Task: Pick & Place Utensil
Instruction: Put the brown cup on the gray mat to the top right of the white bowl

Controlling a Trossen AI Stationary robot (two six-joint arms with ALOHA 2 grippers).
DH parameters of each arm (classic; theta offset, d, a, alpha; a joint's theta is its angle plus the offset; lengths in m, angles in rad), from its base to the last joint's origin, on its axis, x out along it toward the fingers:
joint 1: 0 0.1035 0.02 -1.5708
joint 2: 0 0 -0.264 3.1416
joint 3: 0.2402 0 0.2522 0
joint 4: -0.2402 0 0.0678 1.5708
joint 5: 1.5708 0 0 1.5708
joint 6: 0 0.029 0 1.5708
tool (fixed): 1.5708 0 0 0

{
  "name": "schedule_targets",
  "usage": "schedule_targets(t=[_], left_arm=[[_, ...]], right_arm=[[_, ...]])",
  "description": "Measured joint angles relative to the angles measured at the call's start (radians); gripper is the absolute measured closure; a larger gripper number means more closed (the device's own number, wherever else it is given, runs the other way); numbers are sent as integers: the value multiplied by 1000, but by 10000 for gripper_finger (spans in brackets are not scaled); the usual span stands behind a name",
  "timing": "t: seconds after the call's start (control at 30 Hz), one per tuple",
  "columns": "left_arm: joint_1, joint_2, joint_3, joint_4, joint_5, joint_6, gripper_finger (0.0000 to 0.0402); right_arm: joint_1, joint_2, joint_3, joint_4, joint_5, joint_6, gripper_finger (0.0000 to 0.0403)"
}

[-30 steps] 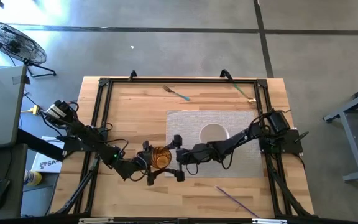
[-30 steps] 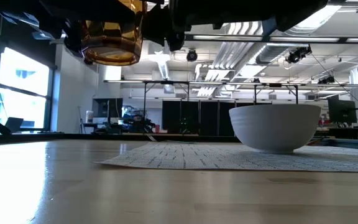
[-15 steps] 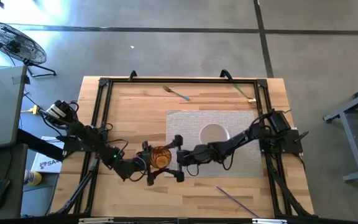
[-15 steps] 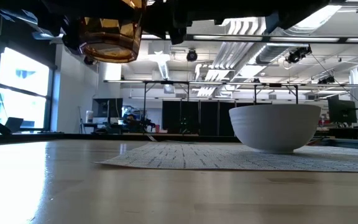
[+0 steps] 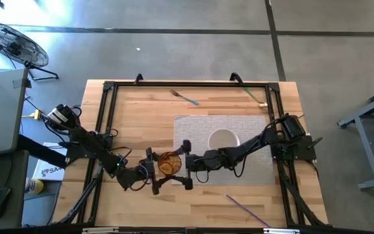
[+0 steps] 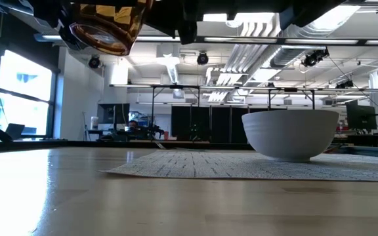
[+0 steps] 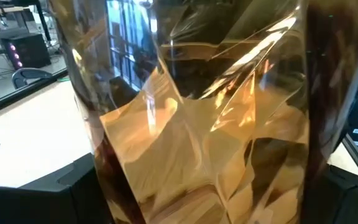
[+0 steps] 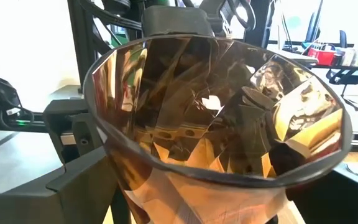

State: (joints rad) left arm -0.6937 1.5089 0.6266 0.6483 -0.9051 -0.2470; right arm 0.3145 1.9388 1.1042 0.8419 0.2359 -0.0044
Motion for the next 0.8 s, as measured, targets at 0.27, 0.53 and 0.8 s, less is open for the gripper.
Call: schedule_targets(t=[0.27, 0.53, 0.8], left_arm=[[0, -1, 0, -1, -1, -12, 50], [0, 1, -1, -7, 0, -42, 7], [-26, -39, 1, -116, -10, -72, 6]], right_arm=[[0, 0, 0, 3, -4, 25, 16], [-2, 0, 2, -4, -7, 38, 26], [-1, -39, 1, -118, 45, 33, 26]])
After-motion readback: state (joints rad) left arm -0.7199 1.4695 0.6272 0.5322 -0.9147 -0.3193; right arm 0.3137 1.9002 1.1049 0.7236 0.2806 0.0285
